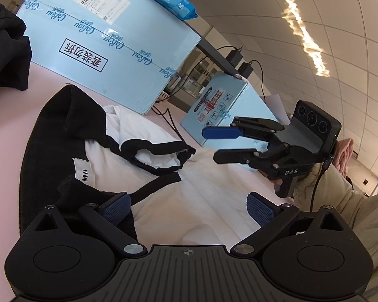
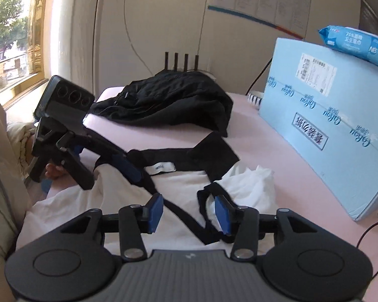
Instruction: Fold clothes
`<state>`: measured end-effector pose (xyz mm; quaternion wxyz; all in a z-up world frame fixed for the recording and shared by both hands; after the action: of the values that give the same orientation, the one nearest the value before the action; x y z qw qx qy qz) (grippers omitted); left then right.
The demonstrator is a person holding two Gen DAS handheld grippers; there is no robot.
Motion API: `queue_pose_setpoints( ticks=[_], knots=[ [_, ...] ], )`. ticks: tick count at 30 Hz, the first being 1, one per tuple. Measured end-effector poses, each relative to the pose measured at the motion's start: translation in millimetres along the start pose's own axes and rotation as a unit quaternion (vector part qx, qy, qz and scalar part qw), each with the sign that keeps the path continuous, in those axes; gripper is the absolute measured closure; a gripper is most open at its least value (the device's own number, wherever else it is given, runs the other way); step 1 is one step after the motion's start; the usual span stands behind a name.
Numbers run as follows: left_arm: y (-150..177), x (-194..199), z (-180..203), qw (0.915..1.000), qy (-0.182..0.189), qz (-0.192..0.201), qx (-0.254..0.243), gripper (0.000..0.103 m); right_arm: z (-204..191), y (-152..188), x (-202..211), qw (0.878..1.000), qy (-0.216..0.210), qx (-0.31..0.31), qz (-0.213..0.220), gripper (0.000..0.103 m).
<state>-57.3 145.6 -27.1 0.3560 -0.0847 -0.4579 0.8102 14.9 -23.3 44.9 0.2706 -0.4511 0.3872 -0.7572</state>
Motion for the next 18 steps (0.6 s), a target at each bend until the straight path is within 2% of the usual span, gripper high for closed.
queue_pose_setpoints(
  ticks=[1,3,5,7,8,9,11,14,17,18],
  knots=[
    [0,0,0,1.0000,0.000,0.001,0.000,0.003,3,3,-7,0.998,0.037,0.045,-0.012,0.047],
    [0,1,0,1.0000,0.002,0.002,0.000,0.003,3,10,-20,0.993,0.052,0.096,-0.043,0.050],
    [0,2,0,1.0000,0.005,0.005,0.003,0.003,5,23,-38,0.990,0.043,0.098,-0.088,0.052],
    [0,2,0,0.9999,0.008,0.006,0.005,0.003,8,31,-50,0.988,0.050,0.102,-0.108,0.058],
    [-1,2,0,0.9999,0.009,0.006,0.006,0.003,10,37,-58,0.985,0.057,0.106,-0.121,0.066],
    [-1,2,0,0.9999,0.010,0.006,0.006,0.003,14,37,-61,0.986,0.059,0.100,-0.122,0.081],
    [-1,2,0,0.9999,0.012,0.007,0.006,0.003,20,38,-64,0.987,0.062,0.085,-0.122,0.090],
    [-1,3,-1,0.9998,0.016,0.009,0.009,0.002,21,27,-60,0.991,0.064,0.083,-0.088,0.092],
    [-1,3,-1,0.9997,0.018,0.009,0.009,0.002,2,17,-55,0.993,0.036,0.095,-0.066,0.092],
    [-1,3,-1,0.9998,0.019,0.009,0.008,0.002,-5,18,-53,0.992,0.021,0.101,-0.071,0.092]
  ],
)
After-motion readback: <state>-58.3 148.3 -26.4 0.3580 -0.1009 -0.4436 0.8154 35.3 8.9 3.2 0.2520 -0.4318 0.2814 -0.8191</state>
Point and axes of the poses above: each gripper's, at about its wrist camera, not at the fingertips, and x roughly against the way its jaws point, z to its right, y to its underside, the point moved 8 cm from there along -x, roughly the way its jaws point, and after that the axes turned 3 degrees about z, right-handed, at the moved point
